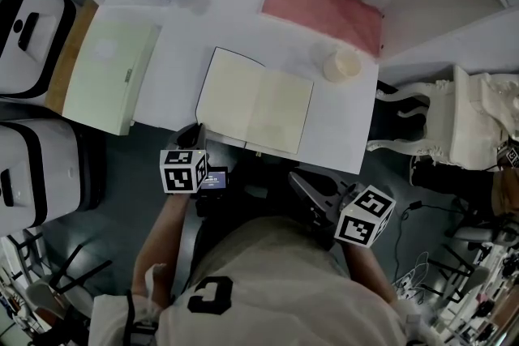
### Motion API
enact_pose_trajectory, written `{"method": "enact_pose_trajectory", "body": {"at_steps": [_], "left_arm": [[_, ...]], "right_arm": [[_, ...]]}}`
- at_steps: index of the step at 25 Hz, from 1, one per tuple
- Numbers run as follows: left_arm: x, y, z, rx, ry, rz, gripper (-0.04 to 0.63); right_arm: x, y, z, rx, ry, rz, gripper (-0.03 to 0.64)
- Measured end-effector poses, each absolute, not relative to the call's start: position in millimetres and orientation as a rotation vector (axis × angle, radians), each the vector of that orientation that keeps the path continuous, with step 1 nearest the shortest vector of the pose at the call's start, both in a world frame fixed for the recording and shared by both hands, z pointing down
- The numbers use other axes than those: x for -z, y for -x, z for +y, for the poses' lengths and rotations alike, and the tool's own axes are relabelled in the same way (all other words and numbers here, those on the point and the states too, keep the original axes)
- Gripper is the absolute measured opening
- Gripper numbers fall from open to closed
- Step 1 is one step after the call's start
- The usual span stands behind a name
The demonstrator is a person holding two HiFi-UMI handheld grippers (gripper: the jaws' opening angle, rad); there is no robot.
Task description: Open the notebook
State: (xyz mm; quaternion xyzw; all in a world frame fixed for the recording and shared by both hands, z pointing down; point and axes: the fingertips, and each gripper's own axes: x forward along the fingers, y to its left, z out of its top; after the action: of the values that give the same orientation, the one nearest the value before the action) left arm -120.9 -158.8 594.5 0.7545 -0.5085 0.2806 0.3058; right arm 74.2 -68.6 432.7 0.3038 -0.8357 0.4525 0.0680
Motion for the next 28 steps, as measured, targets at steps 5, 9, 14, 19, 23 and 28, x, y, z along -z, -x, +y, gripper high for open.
{"method": "enact_pose_trajectory", "body": {"at_steps": [5,9,14,19,23,28], "left_arm": [[-597.9,121.5,-157.8,-0.753,-1.983,-1.334,0.020],[-599.3,122.1,-157.3,-0.744,-1.969,-1.319,0.020],[-600.5,122.2,-156.3,-0.732,-1.957,-1.303,0.020],[-595.5,120.7,-156.7,-0.730,-1.979,-1.300,0.020],[-594.1,120.1,-156.7,-0.732,-1.995,-1.298,0.020],[-593.7,120.2,-155.7,-0.730,-1.997,-1.290,0.020]], "right_arm": [[-433.4,-73.1,-70.8,-1.364,-0.913,-2.517,0.023],[-432.2,-70.3,-71.7,-1.346,-0.907,-2.524,0.023],[-429.9,-68.5,-72.8,-1.332,-0.910,-2.526,0.023],[-426.6,-67.5,-72.8,-1.320,-0.916,-2.532,0.023],[-426.6,-66.1,-72.1,-1.313,-0.920,-2.530,0.023],[-424.1,-62.8,-71.4,-1.283,-0.907,-2.539,0.023]]}}
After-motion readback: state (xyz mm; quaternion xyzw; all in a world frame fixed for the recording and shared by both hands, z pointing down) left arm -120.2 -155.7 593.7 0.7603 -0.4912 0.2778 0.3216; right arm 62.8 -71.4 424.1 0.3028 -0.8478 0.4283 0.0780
